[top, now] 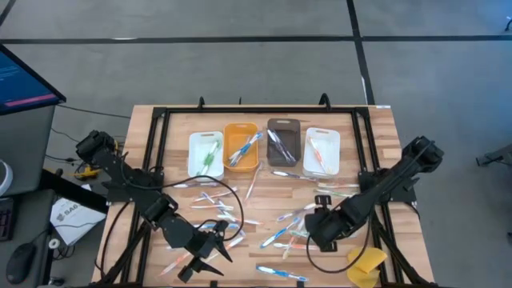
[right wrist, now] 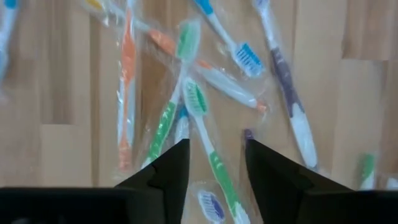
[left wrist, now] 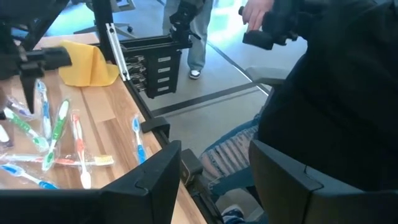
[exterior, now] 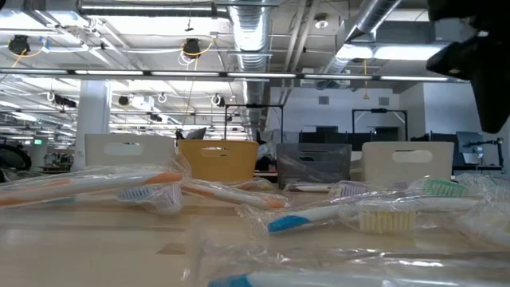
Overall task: Pick & Place Toothbrushes
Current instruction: Put the middle green toothbrush into the left white bin
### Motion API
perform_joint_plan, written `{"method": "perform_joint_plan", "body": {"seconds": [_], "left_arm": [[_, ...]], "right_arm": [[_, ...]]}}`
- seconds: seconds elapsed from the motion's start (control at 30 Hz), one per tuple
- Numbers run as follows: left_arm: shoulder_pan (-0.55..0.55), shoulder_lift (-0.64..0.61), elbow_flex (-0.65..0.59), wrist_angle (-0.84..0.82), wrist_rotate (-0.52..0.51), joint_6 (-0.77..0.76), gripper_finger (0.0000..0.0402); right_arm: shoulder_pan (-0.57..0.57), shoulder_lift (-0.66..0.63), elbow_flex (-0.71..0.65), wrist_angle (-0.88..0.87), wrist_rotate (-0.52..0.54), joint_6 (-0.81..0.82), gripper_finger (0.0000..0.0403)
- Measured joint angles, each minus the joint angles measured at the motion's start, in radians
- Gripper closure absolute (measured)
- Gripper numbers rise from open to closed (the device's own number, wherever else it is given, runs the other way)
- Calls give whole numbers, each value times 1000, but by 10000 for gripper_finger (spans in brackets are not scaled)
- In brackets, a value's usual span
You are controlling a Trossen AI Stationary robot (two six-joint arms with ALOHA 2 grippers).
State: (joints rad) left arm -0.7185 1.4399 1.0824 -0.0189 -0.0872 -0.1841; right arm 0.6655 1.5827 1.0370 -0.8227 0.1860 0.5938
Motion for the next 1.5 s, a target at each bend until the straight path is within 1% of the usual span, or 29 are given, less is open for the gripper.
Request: {"method": "perform_joint_plan", "body": {"seconds": [0.13,0.23,0.37,0.5,0.67,0.83,1.2,1.5], "left_arm": [[0,0,0,0,0,0,220],[0,0,0,0,0,0,220],[0,0,0,1,1,0,220],[0,0,0,1,1,0,220],[0,0,0,1,2,0,220],[0,0,0,0,5,0,220],[0,0,0,-1,4,0,220],[0,0,0,-2,0,0,220]], "right_arm": [[0,60,0,2,-7,3,212],[0,92,1,18,-32,38,198],[0,133,1,27,-52,37,192],[-1,171,1,38,-58,26,195],[-2,204,9,50,-58,-3,208],[-19,208,23,47,-60,-3,225],[-47,205,53,42,-69,-19,291],[-47,204,53,42,-85,-28,321]]}}
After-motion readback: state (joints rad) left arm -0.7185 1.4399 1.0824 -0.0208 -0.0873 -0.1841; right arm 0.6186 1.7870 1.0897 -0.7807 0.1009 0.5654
